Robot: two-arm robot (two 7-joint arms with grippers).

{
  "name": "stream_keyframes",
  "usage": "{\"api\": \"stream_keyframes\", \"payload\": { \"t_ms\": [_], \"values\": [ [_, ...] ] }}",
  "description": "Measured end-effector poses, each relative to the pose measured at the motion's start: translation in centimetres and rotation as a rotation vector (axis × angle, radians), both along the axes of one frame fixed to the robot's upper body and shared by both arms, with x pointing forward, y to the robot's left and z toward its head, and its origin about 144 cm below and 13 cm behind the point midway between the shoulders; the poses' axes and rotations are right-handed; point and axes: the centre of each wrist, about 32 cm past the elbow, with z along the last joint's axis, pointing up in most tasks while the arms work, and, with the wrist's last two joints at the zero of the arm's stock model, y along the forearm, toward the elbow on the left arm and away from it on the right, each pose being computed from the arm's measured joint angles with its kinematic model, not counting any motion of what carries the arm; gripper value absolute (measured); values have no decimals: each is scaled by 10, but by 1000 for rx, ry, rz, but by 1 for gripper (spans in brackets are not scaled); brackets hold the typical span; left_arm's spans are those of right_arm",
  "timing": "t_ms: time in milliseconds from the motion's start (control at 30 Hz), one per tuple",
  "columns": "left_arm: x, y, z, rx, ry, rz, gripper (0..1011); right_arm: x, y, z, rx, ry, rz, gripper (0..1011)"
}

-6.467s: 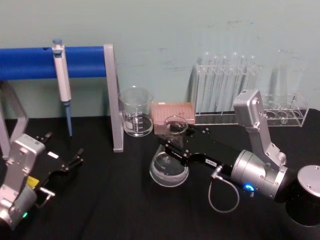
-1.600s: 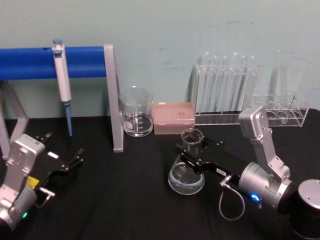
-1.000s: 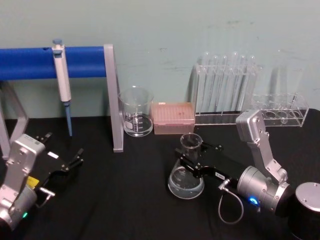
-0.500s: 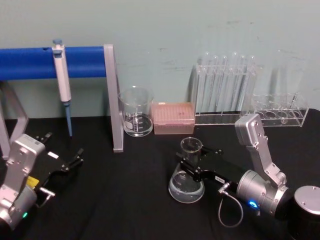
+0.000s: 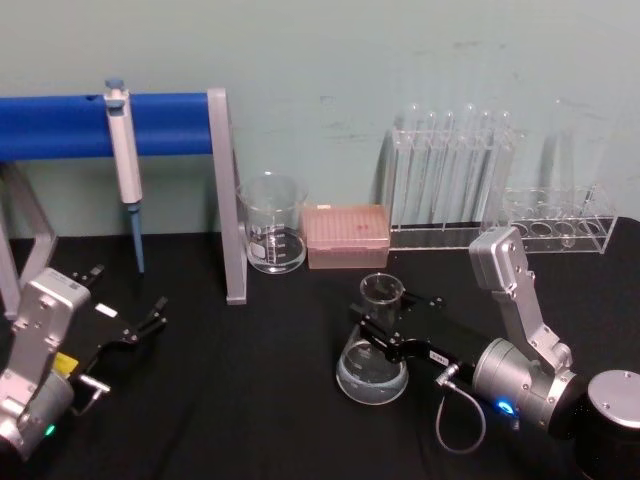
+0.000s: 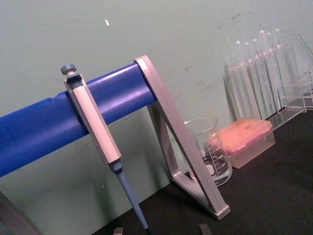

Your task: Grasp the erlenmeyer flask with one hand, shake it three times, then place it back.

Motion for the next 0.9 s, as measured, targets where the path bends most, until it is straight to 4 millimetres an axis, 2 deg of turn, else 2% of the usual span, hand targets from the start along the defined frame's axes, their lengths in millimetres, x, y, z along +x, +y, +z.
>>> {"api": "stream_keyframes", "payload": {
  "t_ms": [900],
  "values": [
    [0,0,0,0,0,0,1001,0,0,0,2,0,-2,451]
  ]
}}
